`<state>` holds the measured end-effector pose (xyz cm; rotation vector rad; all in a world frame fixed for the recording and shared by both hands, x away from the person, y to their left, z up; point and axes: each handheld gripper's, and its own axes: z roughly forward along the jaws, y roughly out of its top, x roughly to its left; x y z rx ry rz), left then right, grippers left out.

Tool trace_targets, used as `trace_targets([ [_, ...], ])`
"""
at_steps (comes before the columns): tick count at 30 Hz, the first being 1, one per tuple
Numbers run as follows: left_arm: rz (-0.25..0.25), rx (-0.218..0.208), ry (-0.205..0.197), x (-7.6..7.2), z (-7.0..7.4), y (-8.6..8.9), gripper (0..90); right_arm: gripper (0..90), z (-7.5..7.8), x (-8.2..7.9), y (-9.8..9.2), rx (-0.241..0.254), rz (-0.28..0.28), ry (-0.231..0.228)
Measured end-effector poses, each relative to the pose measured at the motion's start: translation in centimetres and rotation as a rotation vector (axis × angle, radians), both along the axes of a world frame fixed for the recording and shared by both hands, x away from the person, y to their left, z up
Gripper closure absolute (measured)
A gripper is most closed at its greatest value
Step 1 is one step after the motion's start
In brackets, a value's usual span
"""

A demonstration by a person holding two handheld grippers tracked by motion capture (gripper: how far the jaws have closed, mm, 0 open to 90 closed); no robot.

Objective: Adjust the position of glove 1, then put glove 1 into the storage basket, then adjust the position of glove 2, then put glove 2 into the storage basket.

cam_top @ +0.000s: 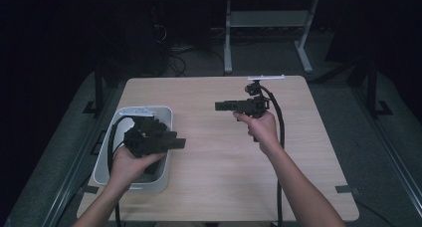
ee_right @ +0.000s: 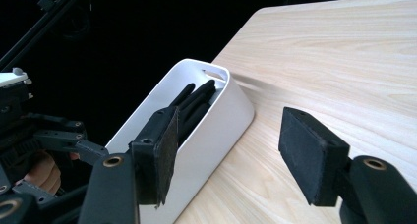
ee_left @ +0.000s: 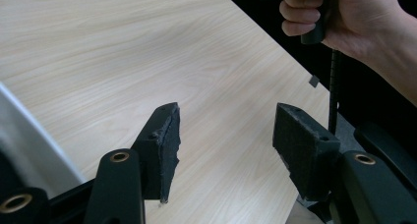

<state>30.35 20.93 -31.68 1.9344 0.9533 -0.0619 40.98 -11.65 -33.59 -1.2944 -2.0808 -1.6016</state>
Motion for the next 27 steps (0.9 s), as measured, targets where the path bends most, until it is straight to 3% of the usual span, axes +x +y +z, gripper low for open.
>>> trace_targets([
  [19,-0.03,-0.003,0.007,0.1,-0.4,-1.9,41.1,38.5,-0.6,-1.0,-4.3,0.006,-0.06,0.005],
  [27,-0.054,0.016,0.014,0.2,-1.0,-3.1,40.3,38.6,-0.9,-1.4,-6.1,0.014,-0.098,0.007],
])
